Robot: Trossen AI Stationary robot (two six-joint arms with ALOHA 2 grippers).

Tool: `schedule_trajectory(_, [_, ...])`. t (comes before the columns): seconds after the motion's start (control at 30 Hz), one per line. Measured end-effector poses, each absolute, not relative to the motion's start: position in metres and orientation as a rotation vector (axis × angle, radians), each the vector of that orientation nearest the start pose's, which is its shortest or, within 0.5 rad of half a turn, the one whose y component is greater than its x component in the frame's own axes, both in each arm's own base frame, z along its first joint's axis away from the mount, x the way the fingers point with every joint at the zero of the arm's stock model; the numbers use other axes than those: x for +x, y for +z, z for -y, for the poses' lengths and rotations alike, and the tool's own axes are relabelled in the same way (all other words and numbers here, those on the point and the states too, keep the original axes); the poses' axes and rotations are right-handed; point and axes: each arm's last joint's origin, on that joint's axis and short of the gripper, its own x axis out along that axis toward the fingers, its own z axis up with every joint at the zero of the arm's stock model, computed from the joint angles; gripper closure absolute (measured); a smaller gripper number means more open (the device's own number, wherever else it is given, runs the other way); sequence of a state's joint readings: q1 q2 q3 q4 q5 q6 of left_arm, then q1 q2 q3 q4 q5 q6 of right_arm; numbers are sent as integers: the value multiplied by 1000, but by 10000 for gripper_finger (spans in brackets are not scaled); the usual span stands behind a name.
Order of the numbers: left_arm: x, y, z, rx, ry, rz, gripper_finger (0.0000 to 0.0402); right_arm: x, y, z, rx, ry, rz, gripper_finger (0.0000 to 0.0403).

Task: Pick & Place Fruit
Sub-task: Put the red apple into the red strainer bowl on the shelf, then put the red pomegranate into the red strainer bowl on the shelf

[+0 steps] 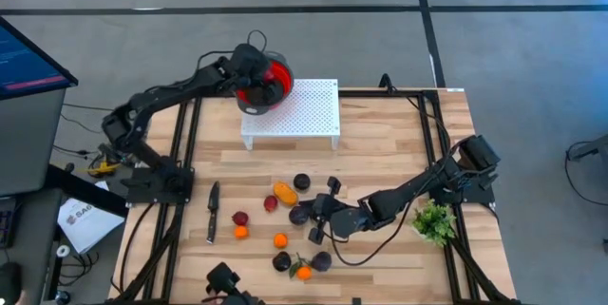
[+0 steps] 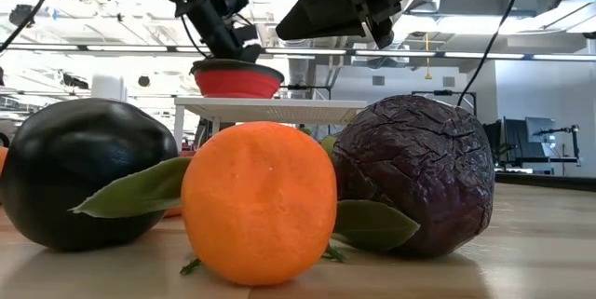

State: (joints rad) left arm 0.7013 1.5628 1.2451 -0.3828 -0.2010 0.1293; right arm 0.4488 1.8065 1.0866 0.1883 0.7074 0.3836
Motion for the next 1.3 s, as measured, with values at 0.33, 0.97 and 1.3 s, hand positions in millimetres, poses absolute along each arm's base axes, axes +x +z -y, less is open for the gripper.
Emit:
schedule_trajectory(0.33, [258, 276, -227, -120, 847, -759, 119, 353, 198, -149, 85, -332, -389, 397])
schedule_trajectory(0.97, [257, 279, -228, -117, 846, -734, 87, 353, 198, -149, 85, -332, -389, 397])
schedule_trajectory(1.3, [223, 353, -182, -20, 811, -504, 86, 354, 200, -149, 99, -329, -369, 397])
